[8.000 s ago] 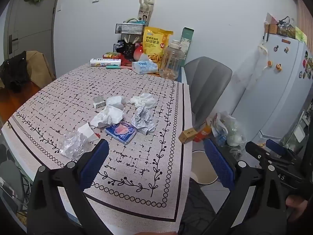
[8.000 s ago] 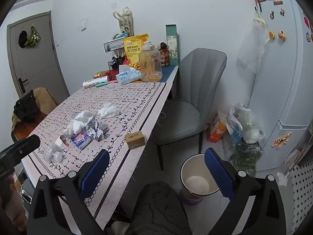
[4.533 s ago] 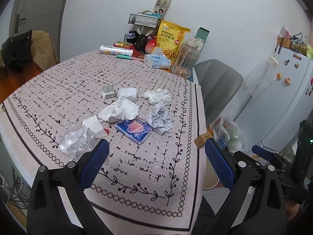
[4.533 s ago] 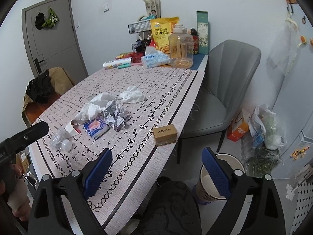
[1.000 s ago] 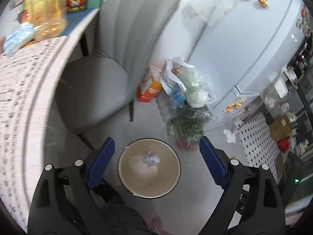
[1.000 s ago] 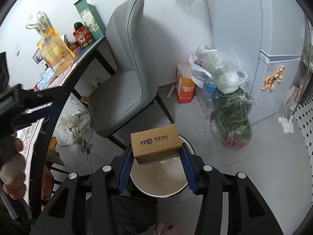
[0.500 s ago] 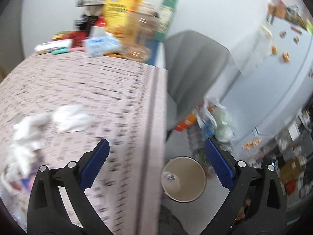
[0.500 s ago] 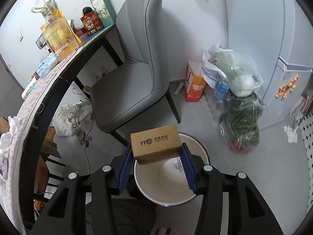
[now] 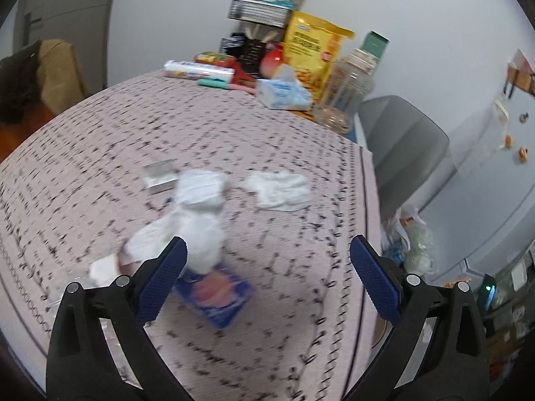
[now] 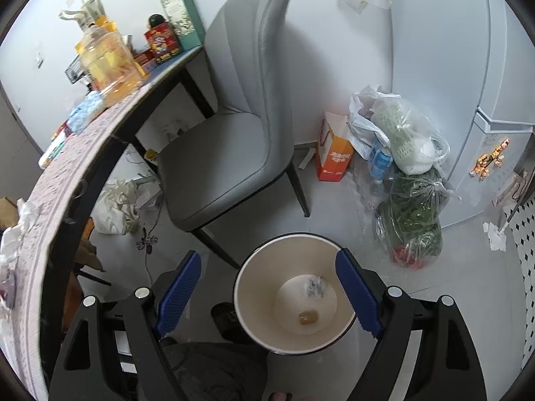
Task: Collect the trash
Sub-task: 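Return left tool to the table and grasp a white tissue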
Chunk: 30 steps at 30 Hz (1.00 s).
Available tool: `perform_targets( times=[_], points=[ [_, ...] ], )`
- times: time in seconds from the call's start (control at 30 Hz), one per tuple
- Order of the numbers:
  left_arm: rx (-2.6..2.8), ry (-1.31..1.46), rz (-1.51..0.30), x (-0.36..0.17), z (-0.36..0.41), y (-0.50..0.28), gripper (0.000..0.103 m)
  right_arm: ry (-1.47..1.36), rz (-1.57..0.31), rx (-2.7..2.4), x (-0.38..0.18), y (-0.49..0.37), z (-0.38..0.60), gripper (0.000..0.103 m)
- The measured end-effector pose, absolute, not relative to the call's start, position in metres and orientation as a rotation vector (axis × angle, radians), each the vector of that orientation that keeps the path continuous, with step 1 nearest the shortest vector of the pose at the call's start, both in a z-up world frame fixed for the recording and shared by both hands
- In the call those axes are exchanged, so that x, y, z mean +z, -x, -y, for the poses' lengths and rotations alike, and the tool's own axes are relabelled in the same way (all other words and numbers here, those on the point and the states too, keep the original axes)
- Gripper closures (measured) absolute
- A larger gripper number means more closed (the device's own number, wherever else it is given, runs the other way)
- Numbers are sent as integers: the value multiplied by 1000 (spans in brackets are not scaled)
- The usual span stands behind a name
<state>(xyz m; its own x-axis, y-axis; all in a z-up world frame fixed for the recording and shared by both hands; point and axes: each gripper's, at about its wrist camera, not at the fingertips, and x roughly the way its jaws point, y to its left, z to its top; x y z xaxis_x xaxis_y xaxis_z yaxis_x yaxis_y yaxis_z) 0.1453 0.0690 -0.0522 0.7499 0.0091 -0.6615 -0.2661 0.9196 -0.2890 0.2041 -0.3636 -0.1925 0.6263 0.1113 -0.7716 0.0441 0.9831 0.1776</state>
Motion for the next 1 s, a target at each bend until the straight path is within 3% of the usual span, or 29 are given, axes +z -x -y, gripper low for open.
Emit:
perform_targets(
  times=[0.23, 0.37, 0.5, 1.0],
  points=[
    [195, 421, -677, -52, -106, -120, 6, -146, -865, 148, -158, -185, 312, 21],
    [211, 431, -672, -54, -123, -109, 6, -124, -826, 203, -137, -176, 274, 13],
    [216, 443, -673, -59, -138, -102, 7, -89, -809, 281, -122, -167, 230, 11],
    [145, 411, -804, -89, -144, -146, 30, 16, -811, 473, -104, -149, 125, 11]
  ],
)
